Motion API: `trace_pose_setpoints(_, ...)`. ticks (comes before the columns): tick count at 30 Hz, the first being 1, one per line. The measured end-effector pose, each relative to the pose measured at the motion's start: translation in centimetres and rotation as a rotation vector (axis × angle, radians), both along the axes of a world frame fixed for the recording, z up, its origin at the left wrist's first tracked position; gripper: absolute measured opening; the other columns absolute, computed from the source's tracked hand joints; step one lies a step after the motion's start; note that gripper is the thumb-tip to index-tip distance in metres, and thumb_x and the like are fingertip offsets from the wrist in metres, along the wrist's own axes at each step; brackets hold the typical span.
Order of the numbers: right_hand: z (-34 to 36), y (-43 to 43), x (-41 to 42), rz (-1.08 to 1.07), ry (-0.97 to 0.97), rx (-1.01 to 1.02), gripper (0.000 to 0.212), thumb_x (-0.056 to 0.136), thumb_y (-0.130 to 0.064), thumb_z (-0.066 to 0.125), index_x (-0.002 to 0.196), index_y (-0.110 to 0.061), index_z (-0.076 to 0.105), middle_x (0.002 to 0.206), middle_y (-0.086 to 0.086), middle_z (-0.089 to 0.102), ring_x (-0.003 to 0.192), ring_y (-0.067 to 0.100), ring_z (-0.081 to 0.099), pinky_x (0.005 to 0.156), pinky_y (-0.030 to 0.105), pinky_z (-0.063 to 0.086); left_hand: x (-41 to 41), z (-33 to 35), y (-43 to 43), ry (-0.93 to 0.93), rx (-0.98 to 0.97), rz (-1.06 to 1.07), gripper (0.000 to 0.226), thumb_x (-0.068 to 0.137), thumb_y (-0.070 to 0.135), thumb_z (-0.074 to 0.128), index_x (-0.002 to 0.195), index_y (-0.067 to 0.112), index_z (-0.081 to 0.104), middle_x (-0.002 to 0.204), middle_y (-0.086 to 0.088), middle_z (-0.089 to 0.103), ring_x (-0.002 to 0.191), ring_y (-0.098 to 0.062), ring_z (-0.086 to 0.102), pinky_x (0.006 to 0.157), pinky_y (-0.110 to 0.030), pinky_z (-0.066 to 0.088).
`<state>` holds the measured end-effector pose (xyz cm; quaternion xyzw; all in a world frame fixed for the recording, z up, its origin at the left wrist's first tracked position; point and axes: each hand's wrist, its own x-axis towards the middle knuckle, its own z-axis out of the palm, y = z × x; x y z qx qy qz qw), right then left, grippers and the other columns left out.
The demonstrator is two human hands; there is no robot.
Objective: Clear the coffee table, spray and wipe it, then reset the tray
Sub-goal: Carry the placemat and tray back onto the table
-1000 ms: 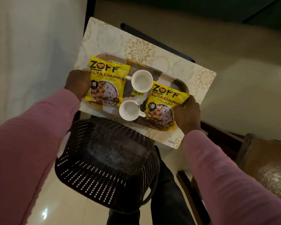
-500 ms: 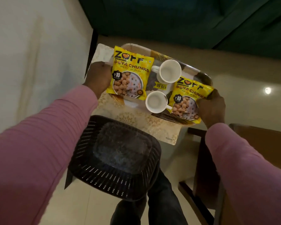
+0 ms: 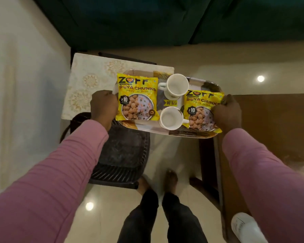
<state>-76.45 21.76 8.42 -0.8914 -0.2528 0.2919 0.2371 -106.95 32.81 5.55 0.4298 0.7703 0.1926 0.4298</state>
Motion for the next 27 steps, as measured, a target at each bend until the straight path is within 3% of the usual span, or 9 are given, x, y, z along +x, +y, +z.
trace_pose_setpoints(3,0.3,-1.9,3.6,-0.086,-0.025,0.01,0.032,0.074,0.0,0.048,0.103,-0.007,0.058,0.078,0.0,0.057,0.076,0.023,0.053,0.068,0.024,0.037,4.1,0.7,-1.4,-0.032,0.059,-0.044,0.017,0.068,0.014,0.05,0.067,0.002,0.061,0.064,-0.018,0.06,0.057,-0.023,0.05,0.05,-0.04,0.041)
trace_pose_setpoints(6,0.2,-3.8,8.0,-0.11,-0.056,0.022,0.037,0.07,-0.002,0.049,0.105,-0.008,0.06,0.089,0.004,0.062,0.087,0.024,0.058,0.073,0.028,0.038,8.7,1.3,-3.2,-0.005,0.101,-0.091,0.021,0.071,0.011,0.046,0.071,0.0,0.064,0.065,-0.017,0.058,0.057,-0.024,0.048,0.052,-0.036,0.036)
trace_pose_setpoints(11,-0.1,-7.7,15.8,-0.193,-0.06,0.015,0.065,0.062,-0.014,0.048,0.127,-0.018,0.051,0.121,0.007,0.062,0.111,0.027,0.058,0.097,0.043,0.046,16.2,0.1,-7.1,0.039,0.094,-0.131,0.021,0.065,0.015,0.046,0.069,0.003,0.063,0.067,-0.019,0.062,0.061,-0.035,0.058,0.06,-0.053,0.054)
trace_pose_setpoints(14,-0.7,-9.9,20.4,-0.191,-0.022,0.016,0.072,0.071,-0.012,0.051,0.141,-0.02,0.038,0.139,0.008,0.051,0.125,0.027,0.049,0.106,0.044,0.039,20.7,-1.0,-10.2,0.036,0.06,-0.134,0.024,0.059,0.017,0.043,0.068,-0.001,0.058,0.062,-0.018,0.054,0.057,-0.028,0.045,0.053,-0.047,0.049)
trace_pose_setpoints(17,-1.1,-12.0,24.6,-0.158,-0.012,0.002,0.07,0.079,-0.012,0.052,0.146,-0.018,0.032,0.143,0.009,0.046,0.129,0.027,0.044,0.108,0.039,0.036,25.0,-1.6,-13.3,0.029,0.004,-0.116,0.029,0.058,0.017,0.041,0.07,-0.003,0.056,0.063,-0.017,0.052,0.059,-0.026,0.042,0.051,-0.04,0.039)
trace_pose_setpoints(22,-3.6,-14.9,31.0,-0.162,0.044,0.019,0.065,0.086,-0.025,0.053,0.147,-0.02,0.031,0.148,0.008,0.041,0.133,0.028,0.04,0.11,0.043,0.033,30.7,-3.7,-18.1,-0.016,-0.091,-0.072,0.02,0.071,0.012,0.048,0.073,0.007,0.067,0.068,-0.008,0.067,0.063,-0.027,0.065,0.063,-0.049,0.059)
trace_pose_setpoints(27,-5.2,-17.1,35.0,-0.18,0.065,-0.01,0.061,0.091,-0.033,0.05,0.147,-0.019,0.031,0.15,0.009,0.038,0.134,0.028,0.039,0.107,0.037,0.031,34.4,-5.6,-21.9,-0.033,-0.156,-0.06,0.018,0.082,0.016,0.053,0.083,0.016,0.071,0.077,-0.004,0.073,0.069,-0.024,0.072,0.064,-0.05,0.06)
